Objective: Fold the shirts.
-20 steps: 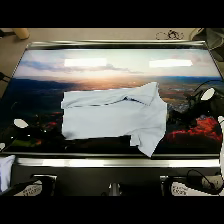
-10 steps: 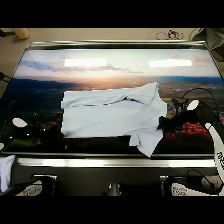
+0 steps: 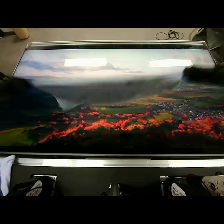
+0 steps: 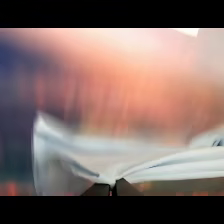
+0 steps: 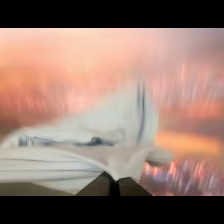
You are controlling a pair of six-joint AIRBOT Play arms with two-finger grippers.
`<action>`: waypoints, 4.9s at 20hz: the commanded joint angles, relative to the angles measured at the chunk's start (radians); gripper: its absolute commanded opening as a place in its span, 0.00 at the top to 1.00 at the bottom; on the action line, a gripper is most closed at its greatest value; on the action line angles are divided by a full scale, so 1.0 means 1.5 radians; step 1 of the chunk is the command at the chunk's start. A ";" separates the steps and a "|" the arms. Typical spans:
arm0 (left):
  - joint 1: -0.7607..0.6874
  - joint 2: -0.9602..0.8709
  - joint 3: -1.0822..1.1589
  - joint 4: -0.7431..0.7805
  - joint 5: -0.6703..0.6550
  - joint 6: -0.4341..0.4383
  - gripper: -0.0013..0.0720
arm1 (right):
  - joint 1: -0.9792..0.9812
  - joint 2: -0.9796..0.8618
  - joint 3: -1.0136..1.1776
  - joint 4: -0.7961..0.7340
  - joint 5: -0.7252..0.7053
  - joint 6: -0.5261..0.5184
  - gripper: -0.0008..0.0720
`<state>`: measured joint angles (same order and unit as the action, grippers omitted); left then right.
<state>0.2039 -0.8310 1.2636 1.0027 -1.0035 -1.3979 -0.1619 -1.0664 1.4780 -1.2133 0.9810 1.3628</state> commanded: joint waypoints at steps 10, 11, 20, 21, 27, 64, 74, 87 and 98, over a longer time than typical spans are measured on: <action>0.001 0.078 0.480 0.155 -0.038 -0.065 0.95 | 0.000 0.254 0.278 -0.132 0.039 0.042 0.97; 0.001 0.062 0.478 0.156 -0.073 -0.061 0.95 | 0.000 0.237 0.278 -0.132 0.051 0.049 0.97; 0.000 -0.220 0.185 0.160 -0.197 -0.032 0.95 | 0.012 -0.209 0.210 -0.111 0.391 0.104 0.97; 0.000 -0.262 0.147 0.160 -0.170 -0.032 0.95 | 0.022 -0.269 0.197 -0.114 0.364 0.107 0.97; -0.018 -0.506 0.135 0.081 0.003 -0.033 0.95 | 0.070 -0.478 0.196 -0.087 0.109 0.194 0.96; 0.042 -0.247 -0.421 0.112 -0.104 -0.006 0.26 | 0.068 -0.217 -0.258 -0.159 0.325 0.153 0.32; 0.013 -0.259 -0.436 0.099 -0.068 -0.034 0.94 | 0.068 -0.194 -0.320 -0.178 0.331 0.148 0.32; 0.013 -0.225 -0.436 0.099 -0.065 -0.025 0.95 | 0.068 -0.157 -0.575 -0.014 0.091 0.149 0.95; 0.000 -0.186 -0.215 0.063 -0.059 0.000 0.95 | 0.068 -0.079 -0.251 0.000 0.063 0.119 0.97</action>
<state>0.2142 -1.1057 0.8761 1.1194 -1.1240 -1.3872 -0.0586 -1.1908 1.0069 -1.2282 1.1435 1.5356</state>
